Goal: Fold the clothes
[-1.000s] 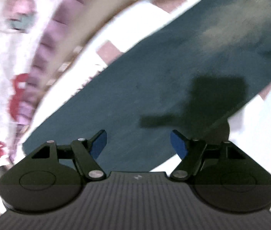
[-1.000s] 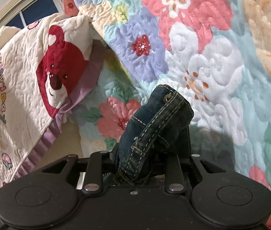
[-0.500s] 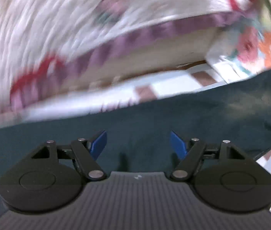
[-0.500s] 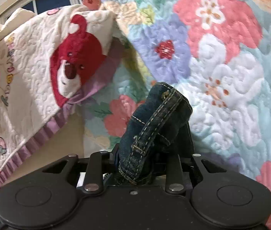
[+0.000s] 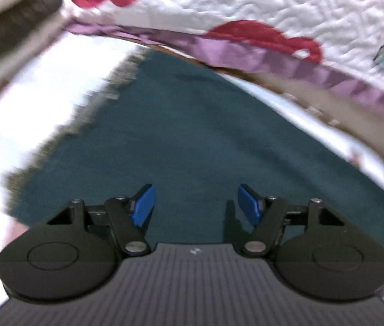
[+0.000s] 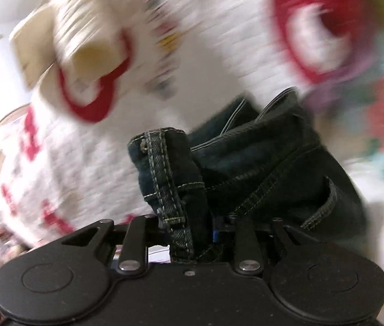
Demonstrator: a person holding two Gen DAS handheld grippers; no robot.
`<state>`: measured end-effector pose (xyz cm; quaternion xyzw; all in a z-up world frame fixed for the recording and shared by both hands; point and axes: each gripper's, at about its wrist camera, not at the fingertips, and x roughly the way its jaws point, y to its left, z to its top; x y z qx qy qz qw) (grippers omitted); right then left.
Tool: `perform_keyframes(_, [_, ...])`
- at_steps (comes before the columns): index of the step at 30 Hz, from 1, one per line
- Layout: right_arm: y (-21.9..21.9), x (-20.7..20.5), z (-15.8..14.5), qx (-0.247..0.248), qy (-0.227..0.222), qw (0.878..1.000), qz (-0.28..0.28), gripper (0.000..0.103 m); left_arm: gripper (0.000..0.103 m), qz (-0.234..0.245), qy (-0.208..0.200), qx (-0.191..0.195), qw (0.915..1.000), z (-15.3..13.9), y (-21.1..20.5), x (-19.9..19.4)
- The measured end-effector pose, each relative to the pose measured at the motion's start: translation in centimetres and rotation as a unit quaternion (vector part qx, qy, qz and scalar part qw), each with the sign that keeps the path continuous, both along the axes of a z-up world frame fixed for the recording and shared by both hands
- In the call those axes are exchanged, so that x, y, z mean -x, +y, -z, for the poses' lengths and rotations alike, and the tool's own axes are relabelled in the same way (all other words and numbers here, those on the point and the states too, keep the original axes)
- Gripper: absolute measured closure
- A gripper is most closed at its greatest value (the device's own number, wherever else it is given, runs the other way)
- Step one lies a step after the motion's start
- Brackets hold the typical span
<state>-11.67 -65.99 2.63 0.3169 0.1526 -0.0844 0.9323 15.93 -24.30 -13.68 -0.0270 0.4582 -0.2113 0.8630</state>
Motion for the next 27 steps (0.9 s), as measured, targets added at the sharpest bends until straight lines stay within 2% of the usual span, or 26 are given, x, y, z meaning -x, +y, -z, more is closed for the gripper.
perform_keyframes(3, [5.0,-5.5,-0.1,0.003,0.006,0.999,-0.041,0.075,0.036,-0.015,-0.003,0.015,0.9998,-0.1,2.6,-0.7])
perform_keyframes(6, [11.3,-10.4,0.9,0.034,0.017,0.995,-0.091,0.076,0.036,-0.015,0.002,0.031,0.9994,0.5,3.9,-1.6])
perform_keyframes(10, [20.6,-15.1,6.4,0.105,0.076,0.981,-0.144,0.076,0.036,0.007,-0.007,0.035,0.9993,0.8,4.6,-1.7])
perform_keyframes(12, [23.4,-15.5,9.7,0.113,0.108,0.975,-0.156,0.076,0.036,0.025,-0.020,0.016,0.9994,0.6,4.2,-1.2])
perform_keyframes(15, [24.7,-15.1,13.0,0.089,0.122,0.976,-0.156,0.076,0.033,0.047,-0.045,-0.006,0.9978,0.7,3.6,-0.5])
perform_keyframes(18, [24.6,-14.2,14.7,0.077,0.115,0.979,-0.151,0.076,0.032,0.061,-0.048,0.012,0.9969,0.2,3.3,0.4])
perform_keyframes(20, [24.8,-13.8,15.1,0.088,0.120,0.977,-0.155,0.075,0.032,0.069,-0.047,0.029,0.9961,-0.3,3.2,1.1])
perform_keyframes(23, [25.3,-13.3,14.3,0.126,0.129,0.967,-0.178,0.067,0.032,0.081,-0.044,0.054,0.9943,-1.0,3.1,2.1])
perform_keyframes(24, [25.2,-12.8,13.7,0.140,0.129,0.964,-0.189,0.058,0.032,0.085,-0.043,0.063,0.9935,-1.3,3.1,2.4])
perform_keyframes(25, [25.0,-11.5,12.9,0.147,0.125,0.960,-0.201,0.051,0.031,0.089,-0.042,0.071,0.9926,-1.5,3.0,2.7])
perform_keyframes(27, [24.2,-8.5,11.5,0.158,0.112,0.956,-0.221,0.050,0.031,0.097,-0.041,0.088,0.9906,-2.0,2.9,3.4])
